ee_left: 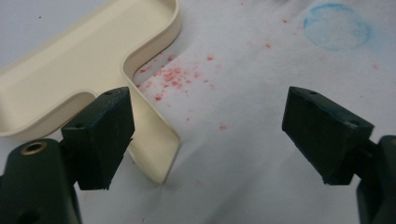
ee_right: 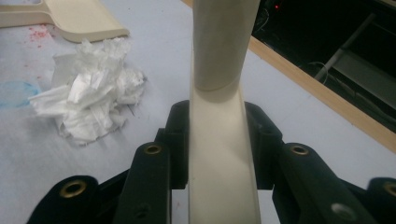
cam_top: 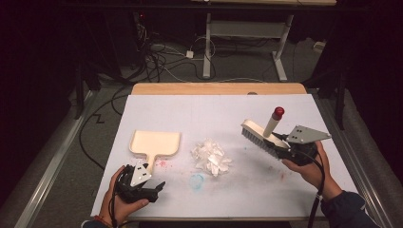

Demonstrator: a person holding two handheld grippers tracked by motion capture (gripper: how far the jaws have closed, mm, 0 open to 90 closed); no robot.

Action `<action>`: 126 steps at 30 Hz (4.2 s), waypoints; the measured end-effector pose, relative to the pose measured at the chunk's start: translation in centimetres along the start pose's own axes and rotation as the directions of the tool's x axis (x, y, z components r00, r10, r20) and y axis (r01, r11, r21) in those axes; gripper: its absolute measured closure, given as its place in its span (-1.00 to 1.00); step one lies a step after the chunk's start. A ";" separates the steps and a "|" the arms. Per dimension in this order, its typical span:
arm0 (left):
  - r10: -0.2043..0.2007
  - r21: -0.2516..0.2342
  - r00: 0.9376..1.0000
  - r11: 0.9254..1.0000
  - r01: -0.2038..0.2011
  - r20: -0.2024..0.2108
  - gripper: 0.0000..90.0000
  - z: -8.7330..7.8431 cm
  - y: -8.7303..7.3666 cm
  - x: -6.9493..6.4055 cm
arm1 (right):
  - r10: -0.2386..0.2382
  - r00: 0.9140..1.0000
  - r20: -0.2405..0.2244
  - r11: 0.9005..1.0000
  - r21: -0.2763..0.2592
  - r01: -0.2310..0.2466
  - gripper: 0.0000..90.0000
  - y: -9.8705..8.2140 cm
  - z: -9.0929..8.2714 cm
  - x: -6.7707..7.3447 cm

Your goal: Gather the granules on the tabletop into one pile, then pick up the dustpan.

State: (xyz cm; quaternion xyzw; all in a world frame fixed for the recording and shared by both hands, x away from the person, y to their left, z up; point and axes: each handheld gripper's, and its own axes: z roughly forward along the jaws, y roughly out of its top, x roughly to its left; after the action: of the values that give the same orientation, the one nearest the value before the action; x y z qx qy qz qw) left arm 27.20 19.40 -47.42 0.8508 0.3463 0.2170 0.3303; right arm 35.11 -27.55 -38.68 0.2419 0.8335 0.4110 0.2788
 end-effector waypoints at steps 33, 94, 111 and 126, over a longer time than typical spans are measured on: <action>-0.459 0.061 0.869 0.877 0.476 -0.185 -0.52 5.0 1.5 4.4 | 0.094 0.995 0.035 0.995 0.028 -0.095 0.51 -5.3 -4.7 0.3; -0.131 0.230 0.991 0.964 0.136 -0.034 0.40 -1.6 1.1 5.9 | 0.092 0.994 0.050 0.996 -0.001 -0.093 0.51 -5.4 -4.1 0.0; -0.043 0.267 0.994 0.964 0.013 0.105 0.40 -1.6 1.9 3.7 | 0.135 0.983 0.127 0.990 0.013 -0.138 0.51 -4.2 -1.1 -1.8; 0.037 0.303 0.982 0.948 -0.093 0.184 0.40 -1.0 3.3 1.0 | 0.159 0.981 0.113 0.987 0.001 -0.160 0.51 -2.7 1.0 -2.1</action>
State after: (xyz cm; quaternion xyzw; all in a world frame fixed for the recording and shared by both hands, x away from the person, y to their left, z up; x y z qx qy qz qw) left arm 28.77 18.77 -44.20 0.9190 0.3173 0.0945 0.2144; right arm 36.84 -29.74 -40.83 0.3323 0.7966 0.4134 0.2901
